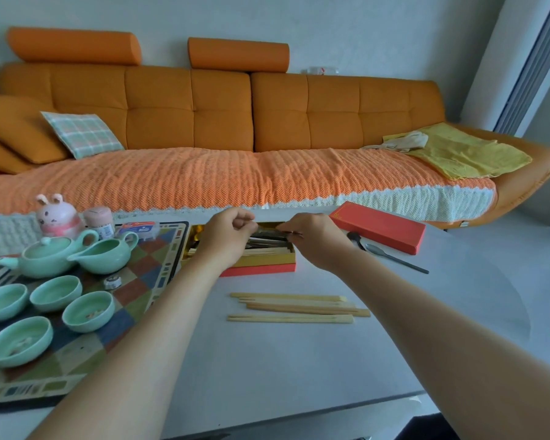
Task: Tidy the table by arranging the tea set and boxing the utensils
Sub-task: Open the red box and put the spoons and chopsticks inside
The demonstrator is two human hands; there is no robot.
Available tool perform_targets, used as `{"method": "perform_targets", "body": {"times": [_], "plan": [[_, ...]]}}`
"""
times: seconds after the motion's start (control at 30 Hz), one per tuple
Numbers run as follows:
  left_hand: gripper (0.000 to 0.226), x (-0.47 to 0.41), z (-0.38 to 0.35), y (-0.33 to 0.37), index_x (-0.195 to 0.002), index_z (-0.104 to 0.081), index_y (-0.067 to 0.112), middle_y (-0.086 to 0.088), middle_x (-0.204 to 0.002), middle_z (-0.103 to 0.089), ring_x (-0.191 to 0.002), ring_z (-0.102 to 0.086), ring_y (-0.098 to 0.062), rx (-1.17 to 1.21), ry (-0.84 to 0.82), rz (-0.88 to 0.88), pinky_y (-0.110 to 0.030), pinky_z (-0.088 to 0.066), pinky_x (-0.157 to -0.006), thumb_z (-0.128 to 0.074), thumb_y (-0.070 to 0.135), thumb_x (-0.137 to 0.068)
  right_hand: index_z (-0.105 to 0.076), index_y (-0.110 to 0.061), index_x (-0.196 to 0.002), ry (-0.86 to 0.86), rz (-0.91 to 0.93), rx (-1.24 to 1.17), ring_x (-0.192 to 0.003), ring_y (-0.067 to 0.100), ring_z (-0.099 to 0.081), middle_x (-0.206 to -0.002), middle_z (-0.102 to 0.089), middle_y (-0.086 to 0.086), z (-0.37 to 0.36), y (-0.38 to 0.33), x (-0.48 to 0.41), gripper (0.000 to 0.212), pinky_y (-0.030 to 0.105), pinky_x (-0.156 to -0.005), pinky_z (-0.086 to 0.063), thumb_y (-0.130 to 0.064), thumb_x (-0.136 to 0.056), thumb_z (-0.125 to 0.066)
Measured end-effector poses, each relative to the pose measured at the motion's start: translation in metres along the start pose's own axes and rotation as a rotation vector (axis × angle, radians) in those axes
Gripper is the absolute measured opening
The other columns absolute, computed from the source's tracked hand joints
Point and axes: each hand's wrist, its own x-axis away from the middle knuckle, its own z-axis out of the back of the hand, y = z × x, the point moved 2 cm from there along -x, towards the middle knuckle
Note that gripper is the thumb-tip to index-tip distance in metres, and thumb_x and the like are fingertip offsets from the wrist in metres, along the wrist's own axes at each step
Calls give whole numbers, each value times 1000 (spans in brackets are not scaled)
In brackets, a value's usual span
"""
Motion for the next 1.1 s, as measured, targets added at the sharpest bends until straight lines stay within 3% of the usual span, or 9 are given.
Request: {"method": "perform_targets", "body": {"times": [0.1,0.2,0.3,0.47,0.57,0.7,0.9,1.0,1.1], "plan": [[27,-7,6,-7,-125,-60,21,8,-111,-61,-106,-58,-15,-85,23,-10,-28,-43,-82,-54,29,-99,-72,-16,-115,6,-56,-8,-79,26,-63,-97,-69,8,-11,-5,-20,31,43,-74,-55,-4,-98,-49],[37,-11,14,-19,-138,-51,23,4,-135,-52,-129,-42,-21,-303,9,-101,-38,-37,-101,-49,31,-101,-74,-15,-104,-17,-100,-13,-78,29,-64,-93,-70,10,-26,-8,-38,31,43,-71,-56,-3,-96,-47],[42,-12,19,-33,-142,-48,21,3,-145,-46,-136,-32,-21,-473,-77,-177,-38,-29,-110,-47,31,-102,-74,-19,-103,-74,-133,37,-72,25,-62,-88,-69,6,-39,-9,-53,33,38,-65,-56,-2,-96,-46],[46,-12,14,-49,-145,-46,21,5,-150,-44,-138,-34,-17,-611,-236,-211,-36,-27,-112,-43,37,-102,-73,-27,-104,-151,-199,170,-73,16,-56,-88,-65,-1,-52,-8,-68,41,30,-60,-50,1,-91,-45],[47,-14,15,-49,-144,-47,22,5,-149,-45,-138,-35,-16,-621,-238,-228,-36,-27,-113,-42,41,-101,-73,-28,-101,-174,-208,157,-72,15,-57,-88,-66,-1,-54,-10,-70,41,29,-56,-50,-1,-90,-44],[45,-14,13,-49,-139,-53,22,5,-143,-51,-133,-40,-15,-605,-227,-254,-36,-31,-111,-46,41,-99,-73,-24,-108,-209,-165,123,-77,19,-59,-97,-69,2,-51,-14,-65,42,35,-67,-56,-4,-94,-39],[42,-12,12,-48,-132,-59,23,9,-134,-52,-128,-40,-14,-578,-220,-212,-33,-34,-107,-42,44,-100,-70,-32,-116,-234,-150,17,-71,7,-53,-97,-64,-6,-50,-10,-54,41,24,-60,-45,-12,-90,-45],[48,-7,12,-42,-143,-48,23,8,-141,-47,-133,-36,-14,-605,-224,-217,-34,-30,-109,-39,46,-101,-70,-30,-117,-203,-125,-39,-70,7,-55,-94,-64,-7,-49,-8,-47,43,24,-59,-44,-11,-90,-43],[48,-4,10,-34,-144,-47,21,6,-140,-48,-130,-38,-15,-631,-191,-279,-34,-33,-107,-41,43,-102,-69,-26,-118,-72,-134,-122,-82,14,-61,-108,-65,-4,-38,1,-36,42,30,-67,-52,-7,-90,-44]]}}
